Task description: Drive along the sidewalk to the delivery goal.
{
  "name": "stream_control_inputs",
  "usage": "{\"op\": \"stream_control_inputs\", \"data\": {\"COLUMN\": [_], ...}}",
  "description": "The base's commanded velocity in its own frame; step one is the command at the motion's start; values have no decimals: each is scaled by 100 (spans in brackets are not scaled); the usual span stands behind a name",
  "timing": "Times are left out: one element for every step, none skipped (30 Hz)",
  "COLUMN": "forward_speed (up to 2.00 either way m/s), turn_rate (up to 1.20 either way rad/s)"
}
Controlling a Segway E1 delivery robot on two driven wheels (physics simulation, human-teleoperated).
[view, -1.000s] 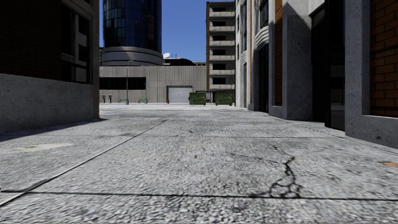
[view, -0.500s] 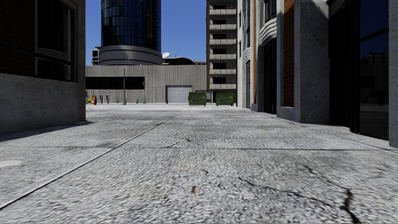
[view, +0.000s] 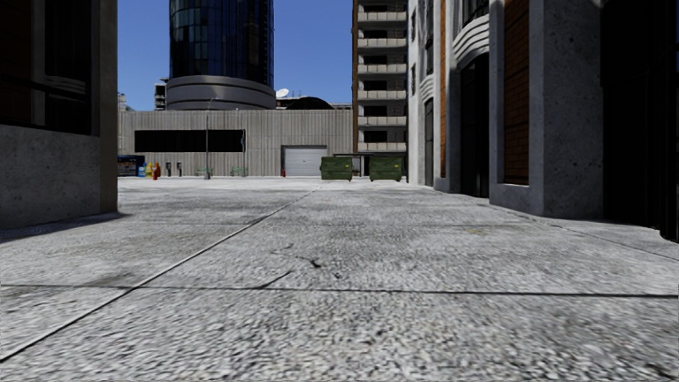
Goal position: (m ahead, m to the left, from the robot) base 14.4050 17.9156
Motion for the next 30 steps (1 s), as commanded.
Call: {"op": "stream_control_inputs", "data": {"forward_speed": [200,200,200,200,200,200,200,200,200,200,200,200,200,200,200,200,200,200,200,200,200,200,200,200,200,200,200,200,200,200], "turn_rate": [0,0,0,0,0,0,0,0,0,0,0,0,0,0,0,0,0,0,0,0,0,0,0,0,0,0,0,0,0,0]}}
